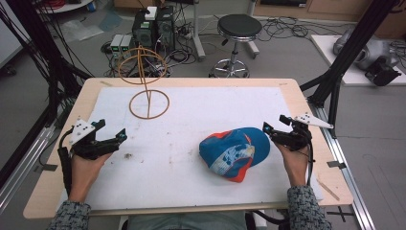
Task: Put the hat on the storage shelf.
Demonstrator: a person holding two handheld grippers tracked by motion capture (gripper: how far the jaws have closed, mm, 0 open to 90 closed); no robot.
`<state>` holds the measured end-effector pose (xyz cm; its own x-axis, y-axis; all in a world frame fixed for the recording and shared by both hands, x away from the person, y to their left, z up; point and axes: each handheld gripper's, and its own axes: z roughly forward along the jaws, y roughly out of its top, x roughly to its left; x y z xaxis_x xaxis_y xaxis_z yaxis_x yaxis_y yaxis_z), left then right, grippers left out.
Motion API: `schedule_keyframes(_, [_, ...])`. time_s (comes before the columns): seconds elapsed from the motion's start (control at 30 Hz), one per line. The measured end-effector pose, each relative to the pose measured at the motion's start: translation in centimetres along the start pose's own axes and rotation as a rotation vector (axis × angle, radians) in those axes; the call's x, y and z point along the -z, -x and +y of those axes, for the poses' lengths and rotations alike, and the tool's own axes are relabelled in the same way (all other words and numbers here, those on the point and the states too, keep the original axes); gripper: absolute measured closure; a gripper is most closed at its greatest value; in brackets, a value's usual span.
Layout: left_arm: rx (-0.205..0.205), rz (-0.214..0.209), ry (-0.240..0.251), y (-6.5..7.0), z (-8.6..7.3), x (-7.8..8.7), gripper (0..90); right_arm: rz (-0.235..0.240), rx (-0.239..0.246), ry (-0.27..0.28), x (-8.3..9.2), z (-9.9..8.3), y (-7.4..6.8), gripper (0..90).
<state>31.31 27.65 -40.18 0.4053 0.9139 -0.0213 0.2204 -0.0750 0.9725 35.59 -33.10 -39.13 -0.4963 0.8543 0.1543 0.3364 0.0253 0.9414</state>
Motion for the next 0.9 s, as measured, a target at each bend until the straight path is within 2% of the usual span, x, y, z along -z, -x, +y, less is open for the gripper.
schedule_keyframes(0.13, [0.003, -0.006, 0.002, 0.0, 0.1, -0.3, 14.2, 0.000, 0.018, -0.010, 0.2, -0.1, -0.3, 14.6])
schedule_keyframes(0.17, [-0.008, -0.010, -0.002, 0.1, 0.1, -0.5, 14.2, -0.002, 0.017, -0.011, 0.3, -0.1, -0.4, 14.6])
schedule_keyframes(0.37, [-0.017, -0.034, -0.011, 0.4, 0.1, -0.9, 14.6, 0.007, 0.010, 0.000, 0.5, -0.2, -0.7, 14.6])
schedule_keyframes(0.5, [-0.011, -0.033, -0.008, 0.3, 0.1, -1.0, 14.7, 0.032, 0.009, 0.008, 0.3, 0.0, -1.2, 14.6])
schedule_keyframes(0.63, [-0.002, -0.037, -0.004, 0.1, 0.2, -1.3, 14.9, 0.090, 0.071, 0.014, 0.5, 0.7, -2.6, 15.1])
schedule_keyframes(0.77, [-0.002, -0.040, -0.008, 0.2, 0.1, -1.5, 15.0, 0.164, 0.112, 0.030, 0.6, 1.4, -3.9, 16.5])
schedule_keyframes(0.9, [-0.004, -0.048, -0.009, 0.1, 0.1, -1.6, 15.6, 0.224, 0.140, 0.019, 0.1, 1.6, -5.2, 16.5])
